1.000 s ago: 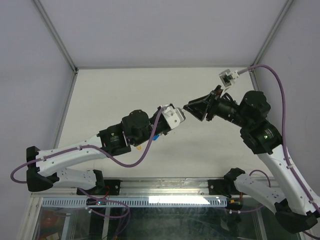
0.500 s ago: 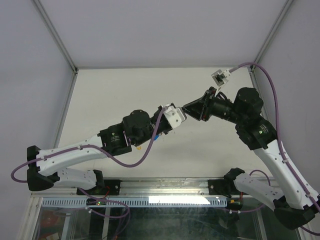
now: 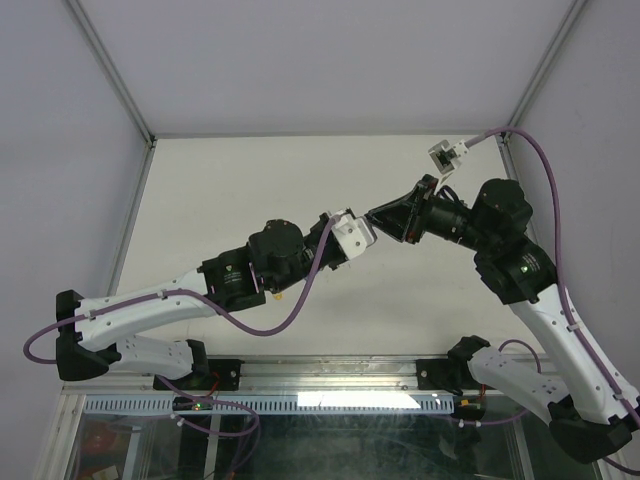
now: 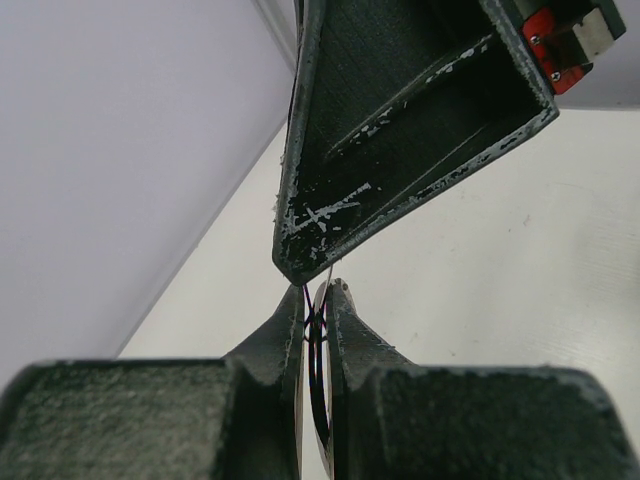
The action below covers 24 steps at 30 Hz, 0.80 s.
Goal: Put the keys on the keyring
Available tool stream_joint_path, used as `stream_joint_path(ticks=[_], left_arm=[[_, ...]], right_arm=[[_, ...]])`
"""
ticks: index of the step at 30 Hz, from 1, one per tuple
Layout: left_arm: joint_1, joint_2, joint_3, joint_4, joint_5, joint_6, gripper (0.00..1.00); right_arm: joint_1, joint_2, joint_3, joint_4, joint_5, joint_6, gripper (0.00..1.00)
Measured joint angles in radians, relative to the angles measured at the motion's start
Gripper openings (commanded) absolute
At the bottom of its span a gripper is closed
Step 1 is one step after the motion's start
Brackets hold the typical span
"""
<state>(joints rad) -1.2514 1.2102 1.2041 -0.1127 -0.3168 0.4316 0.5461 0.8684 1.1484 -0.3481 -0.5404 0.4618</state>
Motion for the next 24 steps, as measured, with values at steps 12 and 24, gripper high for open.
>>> stream_joint_path(ticks=[12, 24], left_arm=[[-0.006, 0.0, 0.0, -0.005, -0.013, 0.0, 0.1], [-0.013, 0.0, 0.0, 0.008, -0.019, -0.004, 0.23]], right_arm=[[0.0, -0.005, -0.016, 0.014, 0.006, 0.016, 0.0], [0.0, -0.024, -0.048, 0.046, 0.005, 0.057, 0.0]])
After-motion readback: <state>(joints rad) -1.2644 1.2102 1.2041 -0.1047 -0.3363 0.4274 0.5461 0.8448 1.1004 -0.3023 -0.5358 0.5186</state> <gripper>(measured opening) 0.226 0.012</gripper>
